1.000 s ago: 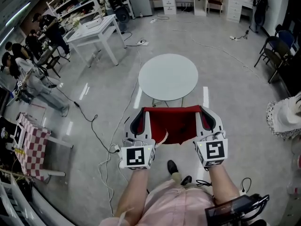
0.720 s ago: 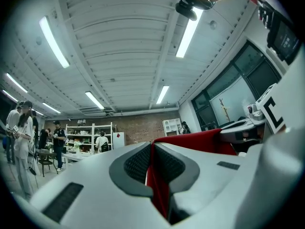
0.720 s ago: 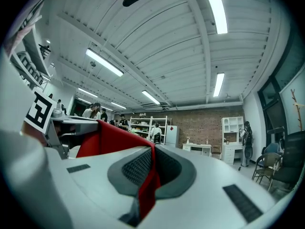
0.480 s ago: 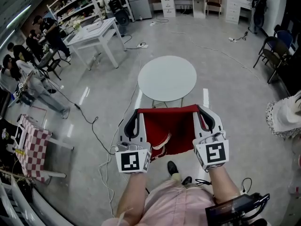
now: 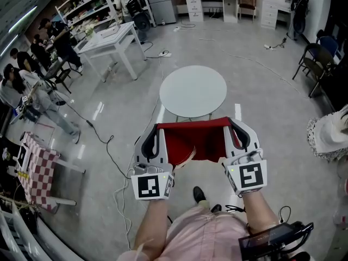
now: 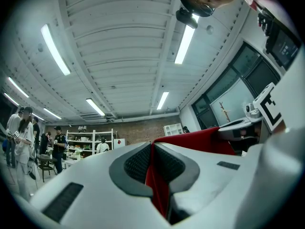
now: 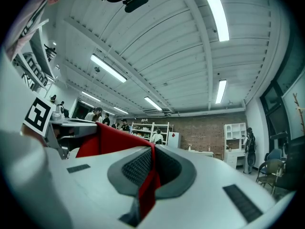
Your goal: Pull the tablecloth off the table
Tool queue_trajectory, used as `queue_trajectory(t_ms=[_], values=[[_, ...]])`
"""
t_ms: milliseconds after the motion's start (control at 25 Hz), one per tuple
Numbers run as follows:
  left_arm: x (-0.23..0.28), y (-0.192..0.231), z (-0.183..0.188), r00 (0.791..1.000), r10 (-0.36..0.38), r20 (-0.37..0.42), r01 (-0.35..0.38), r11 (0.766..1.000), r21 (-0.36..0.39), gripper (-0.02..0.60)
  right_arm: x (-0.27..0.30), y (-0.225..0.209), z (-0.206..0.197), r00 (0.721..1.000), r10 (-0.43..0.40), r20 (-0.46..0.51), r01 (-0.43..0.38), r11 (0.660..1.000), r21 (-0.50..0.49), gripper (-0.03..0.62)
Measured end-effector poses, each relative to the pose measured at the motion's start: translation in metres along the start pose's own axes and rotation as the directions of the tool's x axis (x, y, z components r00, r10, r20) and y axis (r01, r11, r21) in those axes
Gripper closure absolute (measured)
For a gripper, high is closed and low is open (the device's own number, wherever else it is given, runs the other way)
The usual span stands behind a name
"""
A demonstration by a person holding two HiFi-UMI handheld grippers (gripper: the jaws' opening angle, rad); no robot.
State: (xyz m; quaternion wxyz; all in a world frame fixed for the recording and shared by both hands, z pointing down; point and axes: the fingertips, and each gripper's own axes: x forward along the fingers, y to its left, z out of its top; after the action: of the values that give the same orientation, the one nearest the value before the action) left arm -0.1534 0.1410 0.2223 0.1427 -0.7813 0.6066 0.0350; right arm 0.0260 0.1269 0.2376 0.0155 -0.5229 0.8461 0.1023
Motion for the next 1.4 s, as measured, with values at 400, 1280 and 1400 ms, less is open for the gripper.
queue_trajectory(t_ms=[400,1280,1400], values=[[0.000,0.000,-0.002,1.000,0.000,0.000,0.000,1.000,0.002,0.543,0.001,0.000,-0.002,1.000,0.003,0.009,-0.003,1.000,-0.008,0.569],[0.003,0.005,-0.002,1.000,-0.002,-0.001,0.002,1.000,0.003,0.543,0.007,0.002,0.000,1.000,0.009,0.024,-0.008,1.000,-0.023,0.569],[0.004,0.006,-0.004,1.000,0.001,-0.003,-0.001,1.000,0.002,0.543,0.009,0.002,-0.001,1.000,0.010,0.023,-0.010,1.000,-0.021,0.569]])
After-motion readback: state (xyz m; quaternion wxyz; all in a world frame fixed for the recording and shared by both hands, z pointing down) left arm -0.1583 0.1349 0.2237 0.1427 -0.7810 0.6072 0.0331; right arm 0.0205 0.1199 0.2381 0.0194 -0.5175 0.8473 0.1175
